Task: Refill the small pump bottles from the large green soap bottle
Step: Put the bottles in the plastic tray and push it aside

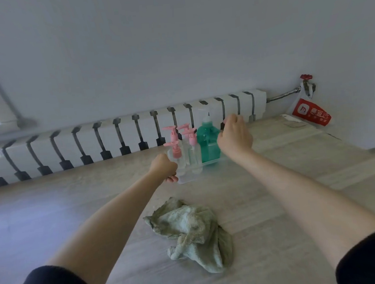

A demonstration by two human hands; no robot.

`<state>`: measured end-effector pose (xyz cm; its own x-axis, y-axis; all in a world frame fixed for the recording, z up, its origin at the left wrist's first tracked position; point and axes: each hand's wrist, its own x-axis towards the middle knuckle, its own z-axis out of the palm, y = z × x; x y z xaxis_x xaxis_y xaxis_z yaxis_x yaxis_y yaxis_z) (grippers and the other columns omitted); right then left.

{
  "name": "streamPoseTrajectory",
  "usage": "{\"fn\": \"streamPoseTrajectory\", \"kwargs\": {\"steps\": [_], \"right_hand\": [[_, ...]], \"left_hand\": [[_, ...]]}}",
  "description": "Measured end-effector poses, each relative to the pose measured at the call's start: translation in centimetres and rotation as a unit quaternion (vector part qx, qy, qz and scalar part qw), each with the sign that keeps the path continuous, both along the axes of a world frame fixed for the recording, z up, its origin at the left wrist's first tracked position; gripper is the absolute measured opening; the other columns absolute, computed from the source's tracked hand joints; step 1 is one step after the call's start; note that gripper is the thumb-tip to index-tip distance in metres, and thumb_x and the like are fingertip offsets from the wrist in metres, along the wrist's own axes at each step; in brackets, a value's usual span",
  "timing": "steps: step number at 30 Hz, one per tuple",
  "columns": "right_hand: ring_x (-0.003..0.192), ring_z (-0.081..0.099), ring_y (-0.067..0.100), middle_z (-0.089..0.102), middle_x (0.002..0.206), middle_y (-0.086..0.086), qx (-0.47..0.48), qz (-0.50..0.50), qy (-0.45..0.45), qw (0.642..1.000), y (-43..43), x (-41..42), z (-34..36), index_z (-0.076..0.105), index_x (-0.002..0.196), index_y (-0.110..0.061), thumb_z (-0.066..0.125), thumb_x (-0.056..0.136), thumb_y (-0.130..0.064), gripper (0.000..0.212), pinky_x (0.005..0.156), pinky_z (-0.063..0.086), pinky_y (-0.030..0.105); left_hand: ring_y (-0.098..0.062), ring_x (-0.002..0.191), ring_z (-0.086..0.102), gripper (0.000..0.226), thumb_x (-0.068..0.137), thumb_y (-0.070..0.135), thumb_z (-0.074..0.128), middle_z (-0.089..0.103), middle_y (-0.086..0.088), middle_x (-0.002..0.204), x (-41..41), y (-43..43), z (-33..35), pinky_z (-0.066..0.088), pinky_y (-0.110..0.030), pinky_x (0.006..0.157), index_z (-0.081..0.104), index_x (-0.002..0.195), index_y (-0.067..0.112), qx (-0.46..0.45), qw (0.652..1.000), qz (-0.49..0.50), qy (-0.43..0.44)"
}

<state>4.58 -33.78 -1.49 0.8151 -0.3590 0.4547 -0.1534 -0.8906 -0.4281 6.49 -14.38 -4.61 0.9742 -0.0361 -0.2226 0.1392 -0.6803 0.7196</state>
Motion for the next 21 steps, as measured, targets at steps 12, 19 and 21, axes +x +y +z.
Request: {"fn": "streamPoseTrajectory", "kwargs": {"steps": [12, 19, 21], "right_hand": [[0.067, 0.058, 0.016, 0.059, 0.077, 0.005, 0.09, 0.057, 0.273, 0.956, 0.4, 2.1, -2.8, 0.054, 0.07, -0.008, 0.058, 0.087, -0.006, 0.018, 0.055, 0.042, 0.024], [0.062, 0.049, 0.013, 0.053, 0.077, 0.004, 0.144, 0.098, 0.229, 0.958, 5.3, 6.8, -3.8, 0.047, 0.071, -0.011, 0.051, 0.094, -0.013, 0.023, 0.047, 0.033, 0.021], [0.065, 0.05, 0.013, 0.052, 0.079, 0.003, 0.161, 0.109, 0.22, 0.956, 6.6, 8.0, -4.0, 0.052, 0.081, -0.008, 0.051, 0.095, -0.015, 0.016, 0.048, 0.034, 0.021]], "left_hand": [[-0.025, 0.061, 0.067, 0.012, 0.089, -0.002, 0.042, 0.068, -0.017, 0.073, 1.8, 1.9, -0.2, 0.046, -0.024, 0.048, 0.053, 0.093, -0.001, 0.055, 0.998, 0.015, -0.021], [-0.022, 0.06, 0.066, 0.013, 0.09, -0.002, 0.042, 0.065, -0.011, 0.064, 5.3, 6.9, -0.6, 0.054, -0.029, 0.06, 0.053, 0.088, 0.002, 0.073, 0.992, 0.08, -0.058], [-0.025, 0.065, 0.068, 0.019, 0.09, -0.003, 0.04, 0.064, -0.012, 0.066, 6.1, 8.1, -0.8, 0.056, -0.033, 0.064, 0.049, 0.077, 0.008, 0.071, 0.989, 0.105, -0.075]]}}
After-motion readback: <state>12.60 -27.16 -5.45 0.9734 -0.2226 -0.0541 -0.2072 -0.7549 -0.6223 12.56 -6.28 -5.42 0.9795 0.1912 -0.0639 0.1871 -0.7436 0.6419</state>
